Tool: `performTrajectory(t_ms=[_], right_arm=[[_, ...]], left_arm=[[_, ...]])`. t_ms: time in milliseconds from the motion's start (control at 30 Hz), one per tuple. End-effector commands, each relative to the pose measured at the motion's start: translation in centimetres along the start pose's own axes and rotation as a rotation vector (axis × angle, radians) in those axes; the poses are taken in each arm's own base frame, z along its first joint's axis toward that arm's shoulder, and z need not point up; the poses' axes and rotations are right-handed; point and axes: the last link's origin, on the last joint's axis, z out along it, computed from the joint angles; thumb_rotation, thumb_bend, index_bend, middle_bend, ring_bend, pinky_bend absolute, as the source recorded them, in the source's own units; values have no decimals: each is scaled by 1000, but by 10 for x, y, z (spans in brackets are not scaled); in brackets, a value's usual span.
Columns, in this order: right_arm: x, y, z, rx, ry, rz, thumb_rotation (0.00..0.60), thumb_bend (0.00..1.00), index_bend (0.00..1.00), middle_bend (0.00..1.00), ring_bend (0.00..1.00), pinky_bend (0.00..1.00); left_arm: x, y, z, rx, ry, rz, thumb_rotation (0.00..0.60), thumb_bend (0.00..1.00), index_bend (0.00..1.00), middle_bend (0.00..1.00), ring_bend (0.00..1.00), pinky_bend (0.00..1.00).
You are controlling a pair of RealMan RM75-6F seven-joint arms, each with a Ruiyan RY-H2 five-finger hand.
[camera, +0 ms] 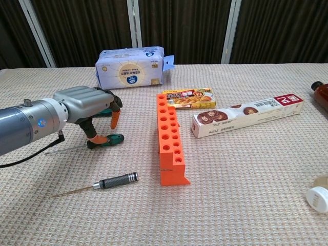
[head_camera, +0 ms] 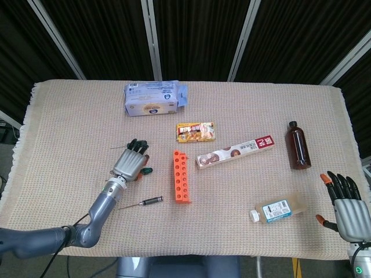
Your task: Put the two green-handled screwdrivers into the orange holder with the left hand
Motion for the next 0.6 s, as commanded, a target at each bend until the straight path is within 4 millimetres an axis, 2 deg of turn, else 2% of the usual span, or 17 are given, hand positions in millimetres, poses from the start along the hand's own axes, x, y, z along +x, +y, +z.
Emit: performTrajectory(t_ms=[33,600], right_arm=[[-1,0,0,2,-3,2,600,0,83,41,0,56],[-2,4,-4,3,-14,14,600,0,105,59,0,84]], left_arm=[[-3,3,0,3,2,-5,600,258,449,99,19,0],[-16,10,15,69,4,-55,600,256,423,95,18,0]])
